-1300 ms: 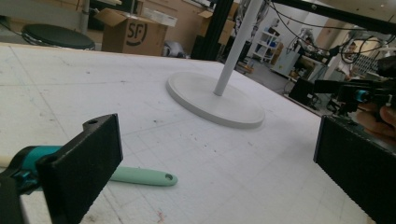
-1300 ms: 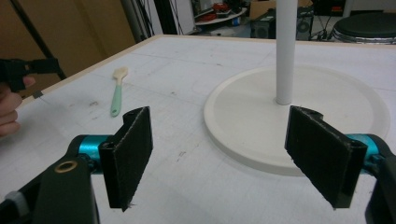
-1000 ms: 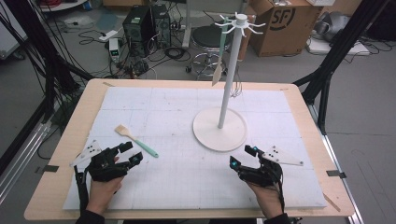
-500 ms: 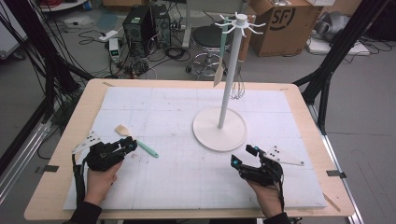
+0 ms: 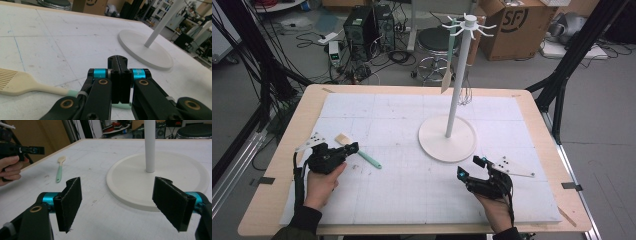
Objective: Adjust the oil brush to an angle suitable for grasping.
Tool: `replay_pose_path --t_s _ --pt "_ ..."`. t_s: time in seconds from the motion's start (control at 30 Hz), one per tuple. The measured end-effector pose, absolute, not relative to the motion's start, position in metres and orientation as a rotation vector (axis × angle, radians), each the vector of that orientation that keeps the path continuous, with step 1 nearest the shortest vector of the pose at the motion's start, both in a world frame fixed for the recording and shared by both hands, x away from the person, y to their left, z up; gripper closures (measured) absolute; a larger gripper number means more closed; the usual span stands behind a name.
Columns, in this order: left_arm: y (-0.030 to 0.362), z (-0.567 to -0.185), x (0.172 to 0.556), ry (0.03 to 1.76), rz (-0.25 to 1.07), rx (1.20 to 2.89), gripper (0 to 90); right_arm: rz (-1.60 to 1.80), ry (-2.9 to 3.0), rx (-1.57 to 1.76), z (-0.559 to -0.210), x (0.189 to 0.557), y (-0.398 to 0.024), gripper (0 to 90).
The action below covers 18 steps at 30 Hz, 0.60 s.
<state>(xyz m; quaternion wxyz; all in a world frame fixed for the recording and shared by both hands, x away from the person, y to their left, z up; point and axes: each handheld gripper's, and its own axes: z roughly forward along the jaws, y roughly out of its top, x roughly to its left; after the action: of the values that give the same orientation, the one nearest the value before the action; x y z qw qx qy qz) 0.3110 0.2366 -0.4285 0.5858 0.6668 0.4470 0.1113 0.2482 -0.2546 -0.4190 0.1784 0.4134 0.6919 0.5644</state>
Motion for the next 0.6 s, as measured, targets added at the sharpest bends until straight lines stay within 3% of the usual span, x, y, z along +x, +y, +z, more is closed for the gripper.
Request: replay_pose_path --t_s 0.6 --pt "0.251 -0.456 0.346 1.192 0.097 1.582 90.0 1.583 1.946 1.18 -0.42 0.248 -0.253 23.3"
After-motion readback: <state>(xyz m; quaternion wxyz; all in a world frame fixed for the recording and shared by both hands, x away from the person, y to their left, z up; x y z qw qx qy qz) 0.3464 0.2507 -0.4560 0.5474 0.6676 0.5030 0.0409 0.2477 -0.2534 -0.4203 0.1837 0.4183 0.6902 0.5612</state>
